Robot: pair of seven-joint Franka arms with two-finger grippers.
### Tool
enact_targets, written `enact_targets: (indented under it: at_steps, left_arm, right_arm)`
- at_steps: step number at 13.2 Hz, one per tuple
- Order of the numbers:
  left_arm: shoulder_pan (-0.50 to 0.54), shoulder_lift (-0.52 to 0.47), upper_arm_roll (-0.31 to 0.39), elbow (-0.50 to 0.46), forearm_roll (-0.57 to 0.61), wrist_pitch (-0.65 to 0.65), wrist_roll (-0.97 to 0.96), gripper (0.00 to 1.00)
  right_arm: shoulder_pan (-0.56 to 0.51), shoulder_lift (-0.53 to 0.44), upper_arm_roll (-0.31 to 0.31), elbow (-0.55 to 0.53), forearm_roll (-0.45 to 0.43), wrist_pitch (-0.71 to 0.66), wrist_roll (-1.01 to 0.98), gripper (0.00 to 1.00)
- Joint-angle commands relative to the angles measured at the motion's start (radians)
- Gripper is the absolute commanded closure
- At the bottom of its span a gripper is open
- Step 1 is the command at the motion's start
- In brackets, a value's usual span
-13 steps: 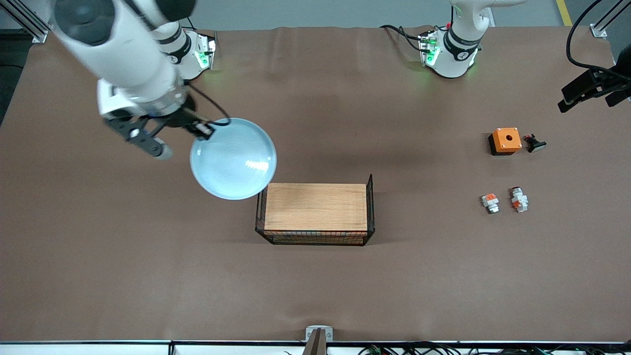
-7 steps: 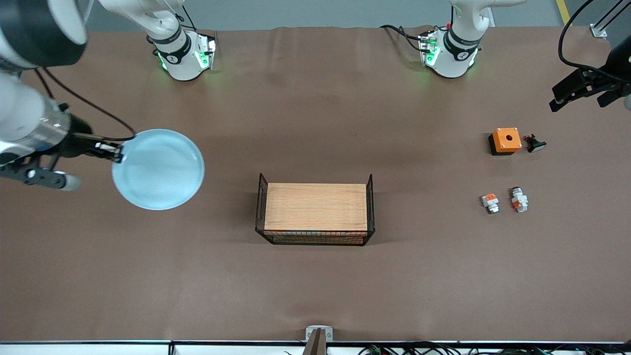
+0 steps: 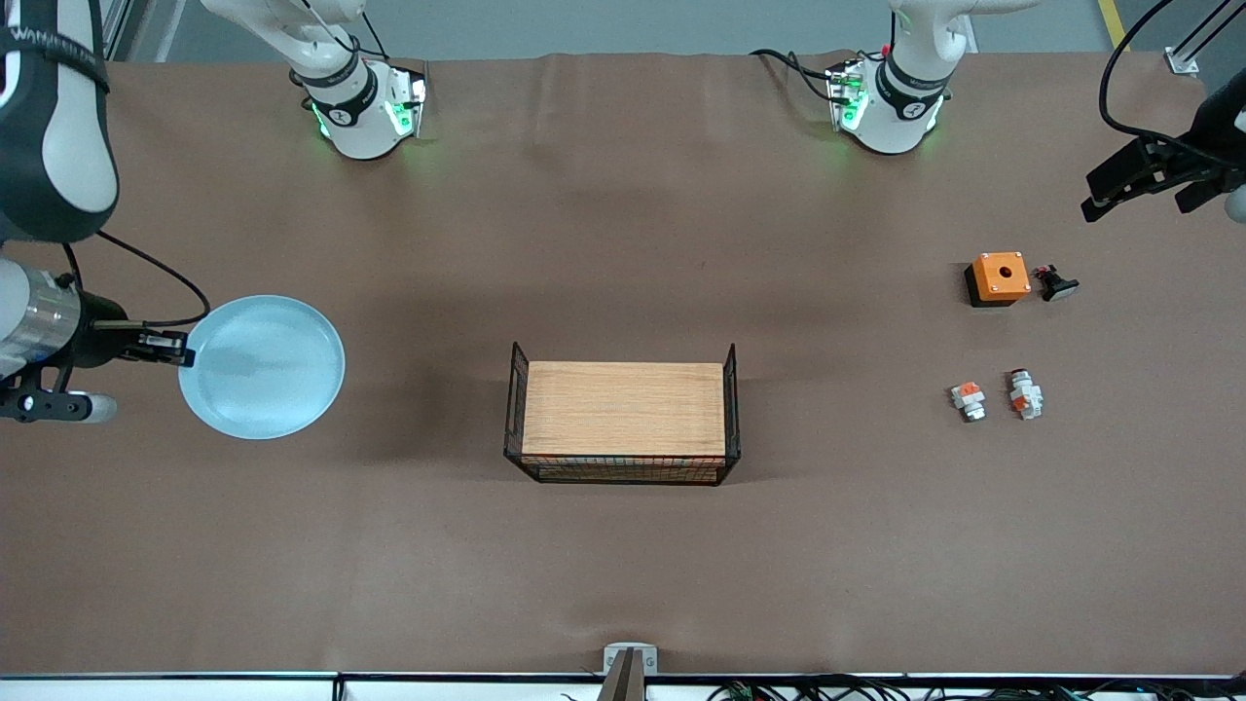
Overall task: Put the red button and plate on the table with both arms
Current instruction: 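Lower the plate onto the table and open the right gripper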
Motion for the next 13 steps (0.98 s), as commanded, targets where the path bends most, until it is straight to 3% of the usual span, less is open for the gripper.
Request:
enact_targets:
  at_steps: [1, 3, 8, 13]
  left_arm:
    - [-0.004, -0.004, -0.014, -0.009, -0.006, 0.014, -0.005, 0.0]
    - [-0.003, 0.0, -0.032, -0.008, 0.0, 0.014, -0.005, 0.0]
    - [-0.003, 0.009, -0.035, -0.006, -0.002, 0.014, -0.005, 0.0]
    - [-0.001, 0.013, -0.035, -0.008, -0.002, 0.016, -0.005, 0.0]
  right_arm:
    - [-0.052, -0.01, 0.017, -0.12, 0.011, 0.116, -0.08, 0.99]
    - [-0.079, 0.024, 0.017, -0.173, 0.009, 0.181, -0.12, 0.99]
    - [-0.156, 0.177, 0.017, -0.173, 0.011, 0.309, -0.264, 0.99]
    - [-0.156, 0.254, 0.017, -0.173, 0.008, 0.359, -0.284, 0.98]
